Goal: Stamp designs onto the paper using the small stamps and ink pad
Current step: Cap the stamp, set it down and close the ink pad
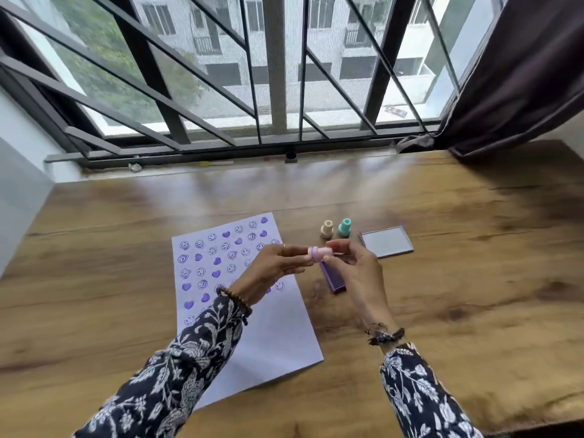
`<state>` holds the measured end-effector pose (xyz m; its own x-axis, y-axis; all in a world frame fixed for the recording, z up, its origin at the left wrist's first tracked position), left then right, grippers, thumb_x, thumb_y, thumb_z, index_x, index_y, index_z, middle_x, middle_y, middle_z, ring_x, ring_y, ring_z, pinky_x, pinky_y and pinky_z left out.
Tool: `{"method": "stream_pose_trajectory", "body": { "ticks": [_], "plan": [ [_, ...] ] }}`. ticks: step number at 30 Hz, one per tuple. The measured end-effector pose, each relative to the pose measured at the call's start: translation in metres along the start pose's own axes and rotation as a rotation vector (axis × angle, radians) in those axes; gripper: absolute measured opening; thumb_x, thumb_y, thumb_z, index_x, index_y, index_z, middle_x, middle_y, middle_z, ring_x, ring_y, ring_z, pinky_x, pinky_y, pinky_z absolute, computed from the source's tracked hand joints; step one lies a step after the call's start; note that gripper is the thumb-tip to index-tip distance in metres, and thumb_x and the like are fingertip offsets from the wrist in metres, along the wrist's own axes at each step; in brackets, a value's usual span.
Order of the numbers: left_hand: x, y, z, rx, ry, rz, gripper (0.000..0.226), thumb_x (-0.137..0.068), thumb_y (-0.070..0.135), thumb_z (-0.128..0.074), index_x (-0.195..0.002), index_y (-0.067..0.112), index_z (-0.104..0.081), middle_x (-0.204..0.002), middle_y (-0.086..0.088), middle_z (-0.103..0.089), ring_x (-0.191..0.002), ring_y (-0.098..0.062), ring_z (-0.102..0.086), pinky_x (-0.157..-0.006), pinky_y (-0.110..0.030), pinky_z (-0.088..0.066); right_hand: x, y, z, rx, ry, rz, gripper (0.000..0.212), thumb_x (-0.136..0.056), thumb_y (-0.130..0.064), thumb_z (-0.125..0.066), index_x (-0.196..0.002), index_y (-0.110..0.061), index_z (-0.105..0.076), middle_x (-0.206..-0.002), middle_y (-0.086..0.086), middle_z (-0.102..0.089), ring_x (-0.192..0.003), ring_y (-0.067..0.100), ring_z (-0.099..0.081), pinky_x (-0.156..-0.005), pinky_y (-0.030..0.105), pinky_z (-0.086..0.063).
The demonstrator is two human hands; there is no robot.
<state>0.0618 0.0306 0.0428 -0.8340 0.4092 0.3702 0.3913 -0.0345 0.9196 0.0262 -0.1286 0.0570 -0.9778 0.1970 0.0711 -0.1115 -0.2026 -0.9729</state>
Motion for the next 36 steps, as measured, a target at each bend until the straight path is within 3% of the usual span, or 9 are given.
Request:
{"method": "stream_pose_trajectory", "body": {
  "ticks": [5,10,14,16,20,25,29,34,36],
  "plan": [
    [0.002,0.002,0.002,0.017,0.005,-0.054,0.019,-0.081,0.016,-0.064,-0.098,0.021,-0.071,-0.098,0.007,-0.074,-0.104,-0.010,-0.063,-0.088,-0.019,-0.049,-0.009,-0.006,-0.001,0.042,-0.043,0.041,0.020,-0.074,-0.006,-0.073,-0.092,-0.014,-0.071,-0.078,-0.019,-0.066,-0.073,-0.011,-0.063,-0.067,0.001,-0.045],
    [0.002,0.001,0.005,0.005,0.118,-0.110,0.023,-0.078,0.013,-0.068,-0.101,0.010,-0.069,-0.108,-0.011,-0.071,-0.103,-0.015,-0.064,-0.087,-0.021,-0.050,-0.017,-0.015,-0.001,0.029,-0.108,0.037,0.017,-0.068,-0.013,-0.077,-0.072,-0.030,-0.074,-0.063,-0.018,-0.072,-0.068,-0.008,-0.065,-0.063,0.000,-0.044],
    [0.000,0.001,0.006,-0.012,0.177,-0.180,0.024,-0.076,0.002,-0.067,-0.101,0.003,-0.068,-0.101,-0.013,-0.071,-0.090,-0.007,-0.067,-0.074,-0.011,-0.050,-0.023,-0.019,-0.001,0.045,-0.154,-0.009,0.019,-0.057,-0.037,-0.079,-0.071,-0.024,-0.076,-0.071,0.000,-0.076,-0.070,0.008,-0.068,-0.068,0.016,-0.055],
    [-0.003,0.000,0.007,-0.055,0.201,-0.198,0.024,-0.075,0.000,-0.068,-0.099,0.005,-0.069,-0.098,-0.011,-0.072,-0.086,-0.005,-0.067,-0.073,-0.010,-0.049,-0.030,-0.019,-0.004,0.085,-0.176,-0.019,0.013,-0.060,-0.032,-0.078,-0.069,-0.022,-0.075,-0.071,-0.002,-0.076,-0.070,0.006,-0.067,-0.069,0.021,-0.054],
    [-0.023,-0.003,0.007,-0.368,0.340,-0.283,0.015,-0.075,0.011,-0.072,-0.089,0.013,-0.069,-0.083,0.002,-0.069,-0.075,0.002,-0.060,-0.068,-0.014,-0.045,-0.048,-0.017,-0.022,0.365,-0.165,0.096,0.010,-0.073,-0.018,-0.071,-0.083,-0.016,-0.073,-0.079,0.000,-0.073,-0.077,0.010,-0.065,-0.064,0.013,-0.043],
    [-0.053,-0.010,0.004,-0.992,0.671,-0.248,0.028,-0.083,0.039,-0.058,-0.094,0.015,-0.067,-0.108,-0.006,-0.052,-0.105,-0.024,-0.040,-0.082,-0.036,-0.027,-0.060,-0.014,-0.046,0.714,-0.204,0.206,0.028,-0.089,-0.010,-0.051,-0.115,-0.016,-0.061,-0.110,0.015,-0.065,-0.101,0.031,-0.060,-0.085,0.041,-0.048],
    [-0.056,-0.016,-0.004,-1.001,0.682,-0.153,0.028,-0.083,0.039,-0.057,-0.099,0.017,-0.064,-0.117,-0.010,-0.050,-0.113,-0.029,-0.036,-0.091,-0.043,-0.024,-0.055,-0.012,-0.039,0.646,-0.109,0.262,0.034,-0.088,-0.006,-0.049,-0.120,-0.013,-0.057,-0.115,0.013,-0.064,-0.102,0.028,-0.061,-0.083,0.030,-0.043],
    [-0.040,-0.024,-0.006,-0.996,0.672,-0.179,0.040,-0.077,0.036,-0.065,-0.114,0.024,-0.054,-0.120,-0.007,-0.046,-0.116,-0.028,-0.036,-0.092,-0.041,-0.027,-0.040,0.001,0.004,0.430,0.117,0.191,0.013,-0.086,-0.012,-0.059,-0.096,-0.013,-0.068,-0.090,0.005,-0.072,-0.078,0.013,-0.063,-0.069,0.017,-0.043],
    [-0.027,-0.032,-0.008,-1.023,0.659,-0.268,0.038,-0.075,0.030,-0.068,-0.111,0.022,-0.056,-0.117,-0.008,-0.047,-0.113,-0.030,-0.040,-0.087,-0.040,-0.028,-0.038,0.015,0.031,0.393,0.234,0.109,0.009,-0.085,-0.014,-0.061,-0.087,-0.012,-0.069,-0.084,0.007,-0.072,-0.076,0.018,-0.063,-0.067,0.021,-0.043]
  ]
}}
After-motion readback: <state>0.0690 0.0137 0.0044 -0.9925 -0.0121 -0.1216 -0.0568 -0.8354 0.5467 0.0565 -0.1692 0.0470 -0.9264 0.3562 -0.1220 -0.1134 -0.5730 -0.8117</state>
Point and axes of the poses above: each hand's wrist, its own x-axis away from the middle knuckle, its own z-axis out of the back of the hand, y = z × x, the point moved 1 cm from there along -x, towards the middle knuckle
